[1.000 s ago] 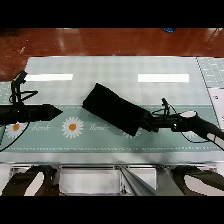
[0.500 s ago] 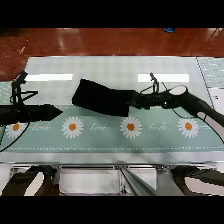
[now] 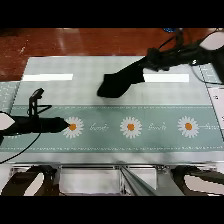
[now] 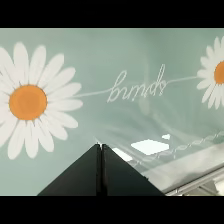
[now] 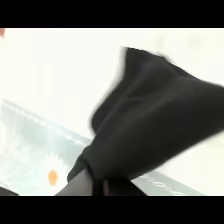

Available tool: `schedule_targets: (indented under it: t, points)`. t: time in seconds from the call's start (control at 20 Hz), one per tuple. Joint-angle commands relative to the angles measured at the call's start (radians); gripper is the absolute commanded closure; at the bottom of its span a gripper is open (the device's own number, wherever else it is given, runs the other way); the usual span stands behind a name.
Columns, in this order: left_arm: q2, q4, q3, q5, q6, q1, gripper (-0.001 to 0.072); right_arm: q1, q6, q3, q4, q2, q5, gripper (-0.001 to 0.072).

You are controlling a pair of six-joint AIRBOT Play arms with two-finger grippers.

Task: Fold the shirts.

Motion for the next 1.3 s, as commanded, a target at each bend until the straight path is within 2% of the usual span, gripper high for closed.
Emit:
schedule_targets:
  t: [0.0, 0.45, 0.55, 0.7, 0.85, 1.0, 1.25]
  points:
    - [-0.001, 0.000, -0.053, 0.028, -0.001, -0.045, 0.0691, -0.149, 0.046, 0.134, -0.028, 0.023, 0.164, 0.0681]
    - [0.000, -0.083, -0.052, 0.143, 0.000, -0.057, 0.0690, -0.602, 0.117, 0.166, -0.014, 0.161, 0.380, 0.0681]
    - [0.000, -0.090, -0.052, 0.145, 0.000, -0.057, 0.0690, -0.692, 0.129, 0.165, -0.051, 0.187, 0.428, 0.0681]
    - [0.000, -0.091, -0.053, 0.153, 0.004, -0.057, 0.0690, -0.803, 0.142, 0.148, -0.206, 0.232, 0.537, 0.0681]
    - [0.000, -0.091, -0.053, 0.181, 0.003, -0.057, 0.0690, -0.899, 0.135, 0.022, -0.356, 0.306, 0.613, 0.0682]
    - [-0.001, -0.100, -0.053, 0.196, 0.003, -0.057, 0.0690, -0.998, 0.166, -0.206, -0.498, 0.409, 0.621, 0.0682]
    - [-0.001, -0.120, -0.052, 0.196, 0.003, -0.057, 0.0690, -1.117, 0.226, -0.524, -0.838, 0.602, 0.576, 0.0681]
